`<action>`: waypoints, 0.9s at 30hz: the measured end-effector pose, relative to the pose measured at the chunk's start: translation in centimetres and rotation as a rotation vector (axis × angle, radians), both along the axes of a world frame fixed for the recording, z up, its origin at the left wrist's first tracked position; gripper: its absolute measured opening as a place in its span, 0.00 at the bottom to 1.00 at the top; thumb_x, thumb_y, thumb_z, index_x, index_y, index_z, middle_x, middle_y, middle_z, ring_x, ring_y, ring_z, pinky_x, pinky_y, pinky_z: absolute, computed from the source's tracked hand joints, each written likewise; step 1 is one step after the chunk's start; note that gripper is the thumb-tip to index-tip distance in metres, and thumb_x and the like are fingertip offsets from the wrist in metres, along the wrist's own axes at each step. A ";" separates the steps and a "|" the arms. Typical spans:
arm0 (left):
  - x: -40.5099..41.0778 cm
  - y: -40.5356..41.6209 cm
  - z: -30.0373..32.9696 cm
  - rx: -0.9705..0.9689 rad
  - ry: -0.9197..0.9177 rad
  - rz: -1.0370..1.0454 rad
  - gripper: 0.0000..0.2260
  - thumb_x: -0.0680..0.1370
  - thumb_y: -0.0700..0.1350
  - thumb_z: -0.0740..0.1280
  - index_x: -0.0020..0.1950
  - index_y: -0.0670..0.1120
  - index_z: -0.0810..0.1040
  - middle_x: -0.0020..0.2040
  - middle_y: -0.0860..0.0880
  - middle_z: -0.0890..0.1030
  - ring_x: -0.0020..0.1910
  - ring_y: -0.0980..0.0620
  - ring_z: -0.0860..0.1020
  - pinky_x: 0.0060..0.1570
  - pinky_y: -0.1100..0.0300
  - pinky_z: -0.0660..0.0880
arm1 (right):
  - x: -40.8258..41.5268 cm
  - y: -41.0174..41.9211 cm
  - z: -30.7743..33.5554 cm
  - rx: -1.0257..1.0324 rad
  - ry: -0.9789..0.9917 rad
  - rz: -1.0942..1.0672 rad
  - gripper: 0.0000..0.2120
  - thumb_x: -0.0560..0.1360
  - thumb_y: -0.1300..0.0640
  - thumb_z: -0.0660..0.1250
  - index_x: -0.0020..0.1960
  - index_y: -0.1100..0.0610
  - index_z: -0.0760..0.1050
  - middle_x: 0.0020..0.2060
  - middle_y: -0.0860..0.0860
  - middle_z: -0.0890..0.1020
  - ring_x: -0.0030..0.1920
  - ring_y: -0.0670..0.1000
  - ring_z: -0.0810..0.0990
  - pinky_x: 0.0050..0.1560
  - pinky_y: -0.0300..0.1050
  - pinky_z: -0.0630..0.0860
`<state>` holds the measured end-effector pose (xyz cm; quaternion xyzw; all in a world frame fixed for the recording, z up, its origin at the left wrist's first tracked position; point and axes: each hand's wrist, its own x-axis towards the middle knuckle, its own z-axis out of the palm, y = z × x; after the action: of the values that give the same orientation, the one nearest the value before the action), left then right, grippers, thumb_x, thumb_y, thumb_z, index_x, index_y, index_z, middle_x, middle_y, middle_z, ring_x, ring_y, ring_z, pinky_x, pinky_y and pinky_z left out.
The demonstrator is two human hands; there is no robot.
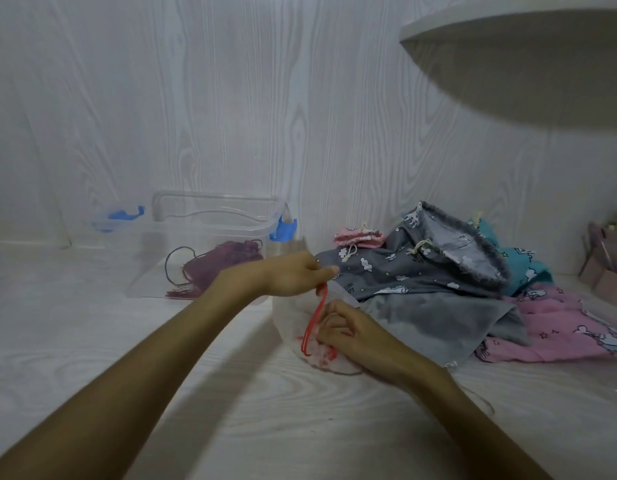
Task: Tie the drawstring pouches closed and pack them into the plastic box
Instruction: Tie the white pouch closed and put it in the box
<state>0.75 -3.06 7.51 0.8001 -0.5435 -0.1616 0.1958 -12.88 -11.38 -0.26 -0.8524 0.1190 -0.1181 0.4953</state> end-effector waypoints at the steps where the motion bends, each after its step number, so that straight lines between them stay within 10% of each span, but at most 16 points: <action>1: -0.1 -0.4 -0.1 0.036 -0.006 -0.021 0.22 0.82 0.55 0.53 0.32 0.46 0.71 0.36 0.45 0.69 0.36 0.50 0.68 0.42 0.60 0.66 | 0.0 0.2 0.0 0.001 -0.008 0.011 0.01 0.76 0.53 0.66 0.46 0.49 0.77 0.44 0.45 0.83 0.48 0.41 0.81 0.54 0.37 0.74; 4: -0.3 -0.9 -0.5 0.010 -0.001 -0.046 0.22 0.82 0.52 0.55 0.29 0.46 0.62 0.29 0.49 0.63 0.28 0.53 0.61 0.32 0.63 0.62 | -0.1 0.3 0.6 0.133 -0.055 0.026 0.09 0.78 0.55 0.63 0.55 0.53 0.80 0.40 0.41 0.84 0.41 0.38 0.82 0.45 0.31 0.75; 8: -0.5 -0.8 -1.7 -0.056 0.084 -0.075 0.23 0.82 0.51 0.55 0.29 0.45 0.65 0.25 0.49 0.66 0.23 0.57 0.64 0.29 0.66 0.65 | -0.2 0.1 1.1 0.315 -0.105 0.025 0.09 0.76 0.52 0.66 0.42 0.55 0.82 0.20 0.41 0.70 0.22 0.40 0.68 0.25 0.29 0.62; 11: -0.7 -0.3 -1.8 -0.251 0.002 -0.034 0.19 0.82 0.48 0.56 0.36 0.40 0.73 0.34 0.44 0.74 0.34 0.50 0.72 0.41 0.55 0.71 | 0.5 0.0 0.2 0.321 -0.122 -0.080 0.19 0.77 0.57 0.65 0.27 0.51 0.79 0.18 0.42 0.71 0.21 0.39 0.67 0.24 0.28 0.62; 14: -0.6 1.3 -1.9 -0.555 -0.094 0.234 0.14 0.82 0.48 0.57 0.46 0.41 0.76 0.42 0.47 0.79 0.42 0.47 0.77 0.44 0.54 0.73 | 0.9 -0.3 -0.3 0.325 -0.125 -0.177 0.12 0.76 0.58 0.66 0.36 0.55 0.83 0.28 0.45 0.81 0.29 0.41 0.75 0.34 0.30 0.71; 18: -1.5 3.8 -2.9 -0.164 0.272 0.117 0.02 0.75 0.44 0.69 0.46 0.49 0.78 0.42 0.51 0.81 0.34 0.59 0.76 0.27 0.73 0.68 | 1.0 -0.5 -0.3 0.347 -0.197 -0.252 0.12 0.74 0.55 0.69 0.45 0.65 0.82 0.38 0.56 0.80 0.40 0.51 0.76 0.46 0.44 0.72; 27: -1.9 2.4 -6.5 -0.327 0.149 0.226 0.05 0.73 0.54 0.70 0.41 0.57 0.85 0.34 0.59 0.83 0.34 0.60 0.78 0.40 0.60 0.74 | 1.1 -0.2 0.3 0.410 -0.354 -0.420 0.08 0.71 0.54 0.72 0.40 0.60 0.82 0.36 0.57 0.82 0.36 0.51 0.79 0.35 0.43 0.78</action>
<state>-1.15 -0.64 0.98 0.7992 -0.4535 -0.1071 0.3797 -11.81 -11.61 0.00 -0.6581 0.2255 -0.3373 0.6342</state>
